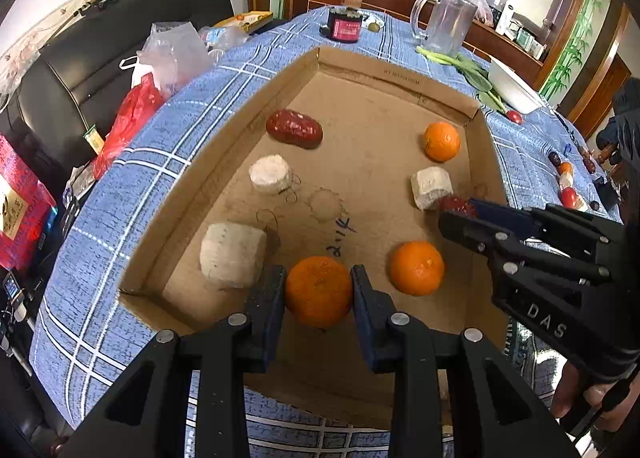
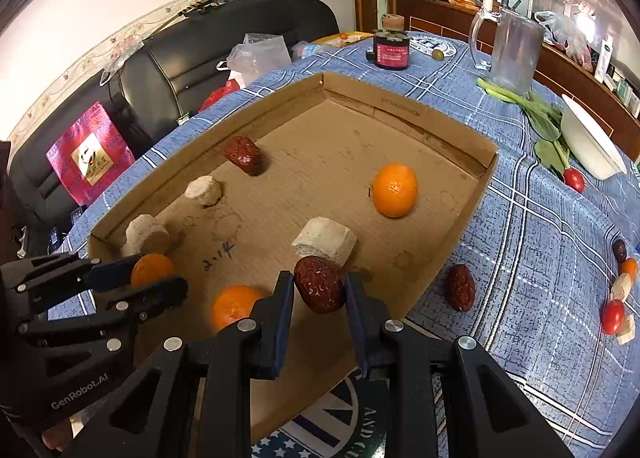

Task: Organize fruits
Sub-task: 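Open the right tool to release the date while the left tool releases the orange in the tray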

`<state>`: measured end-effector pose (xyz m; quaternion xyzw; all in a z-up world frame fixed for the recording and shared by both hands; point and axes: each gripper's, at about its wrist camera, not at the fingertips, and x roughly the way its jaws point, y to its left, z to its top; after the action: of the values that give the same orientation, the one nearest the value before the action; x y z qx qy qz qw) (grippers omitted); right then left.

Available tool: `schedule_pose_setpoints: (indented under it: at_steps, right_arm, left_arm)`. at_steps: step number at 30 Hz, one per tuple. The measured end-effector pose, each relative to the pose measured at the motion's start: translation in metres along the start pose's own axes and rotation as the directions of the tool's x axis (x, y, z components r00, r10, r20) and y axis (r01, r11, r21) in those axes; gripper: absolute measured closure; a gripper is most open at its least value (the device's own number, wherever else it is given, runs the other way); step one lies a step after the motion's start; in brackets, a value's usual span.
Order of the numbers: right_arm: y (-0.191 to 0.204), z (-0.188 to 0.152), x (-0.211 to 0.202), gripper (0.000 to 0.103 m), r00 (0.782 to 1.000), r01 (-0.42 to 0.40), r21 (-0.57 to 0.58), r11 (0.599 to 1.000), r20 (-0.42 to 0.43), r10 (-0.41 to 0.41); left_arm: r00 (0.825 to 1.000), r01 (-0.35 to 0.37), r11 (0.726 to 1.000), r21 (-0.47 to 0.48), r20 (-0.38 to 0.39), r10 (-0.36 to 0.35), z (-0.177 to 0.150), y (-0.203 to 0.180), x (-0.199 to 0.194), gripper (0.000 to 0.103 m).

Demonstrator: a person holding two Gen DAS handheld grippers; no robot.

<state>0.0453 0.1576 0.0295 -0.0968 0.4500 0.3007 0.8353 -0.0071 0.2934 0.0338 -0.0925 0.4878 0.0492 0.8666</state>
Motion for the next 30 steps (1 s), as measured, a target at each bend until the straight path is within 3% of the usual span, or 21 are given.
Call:
schedule_pose_setpoints:
  at_steps: [19, 30]
  right_arm:
    - [-0.003, 0.004, 0.010, 0.073, 1.000, 0.019, -0.013, 1.000, -0.005, -0.019]
    - [0.004, -0.003, -0.008, 0.064, 0.999, 0.042, -0.035, 0.998, 0.021, -0.041]
  left_arm:
    - [0.999, -0.054, 0.998, 0.024, -0.010, 0.054, -0.004, -0.007, 0.007, 0.072]
    - [0.998, -0.057, 0.998, 0.030, -0.008, 0.058, -0.007, -0.012, 0.004, 0.062]
